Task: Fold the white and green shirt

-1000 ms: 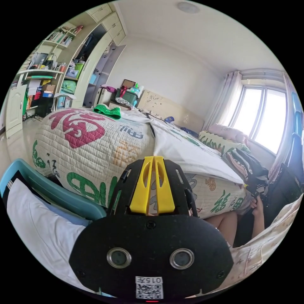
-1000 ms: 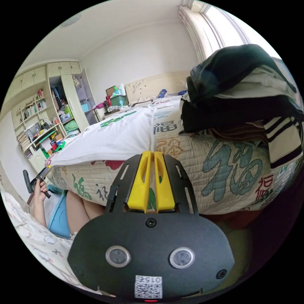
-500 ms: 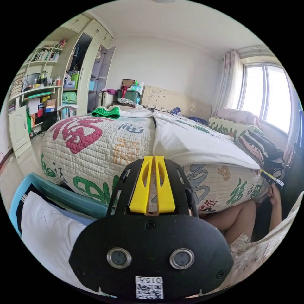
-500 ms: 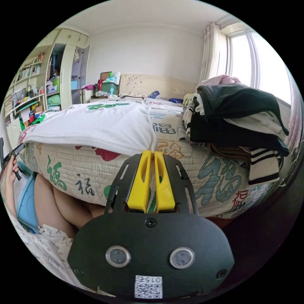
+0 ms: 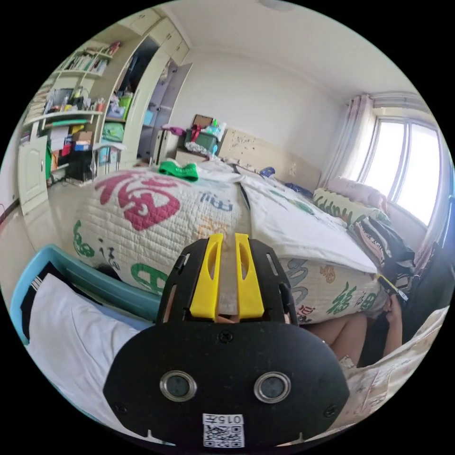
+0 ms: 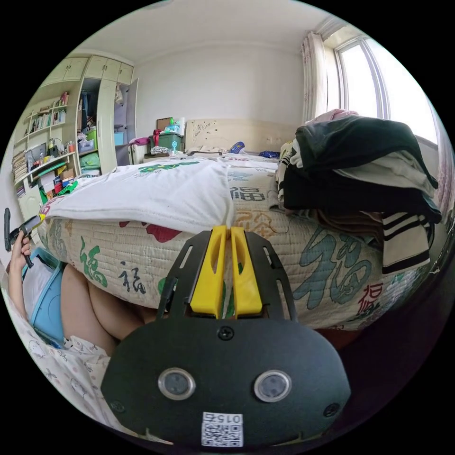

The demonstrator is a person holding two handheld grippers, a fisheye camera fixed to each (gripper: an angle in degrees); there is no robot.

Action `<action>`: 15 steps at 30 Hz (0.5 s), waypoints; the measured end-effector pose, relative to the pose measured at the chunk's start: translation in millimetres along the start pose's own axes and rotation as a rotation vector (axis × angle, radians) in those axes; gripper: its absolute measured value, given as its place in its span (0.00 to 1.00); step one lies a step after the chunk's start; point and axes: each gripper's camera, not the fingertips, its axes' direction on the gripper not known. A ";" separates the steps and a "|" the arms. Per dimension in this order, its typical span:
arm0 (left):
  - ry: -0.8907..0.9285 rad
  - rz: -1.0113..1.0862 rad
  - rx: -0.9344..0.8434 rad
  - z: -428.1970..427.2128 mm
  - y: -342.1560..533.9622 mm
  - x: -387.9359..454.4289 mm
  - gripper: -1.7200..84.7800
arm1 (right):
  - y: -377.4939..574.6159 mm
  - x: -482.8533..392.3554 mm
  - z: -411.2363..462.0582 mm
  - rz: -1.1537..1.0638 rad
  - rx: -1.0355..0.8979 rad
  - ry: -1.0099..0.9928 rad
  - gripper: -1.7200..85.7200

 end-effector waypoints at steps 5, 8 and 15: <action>0.069 0.196 0.179 -8.8 4.6 31.0 0.03 | 29.4 -9.2 -4.0 -0.124 -0.018 -0.043 0.05; 0.136 0.341 0.237 16.7 12.3 67.1 0.02 | 39.9 -12.3 -17.2 -0.193 -0.085 -0.047 0.07; 0.334 0.706 0.202 157.9 12.0 197.6 0.08 | 40.9 -83.0 -94.0 -0.456 0.071 0.006 0.10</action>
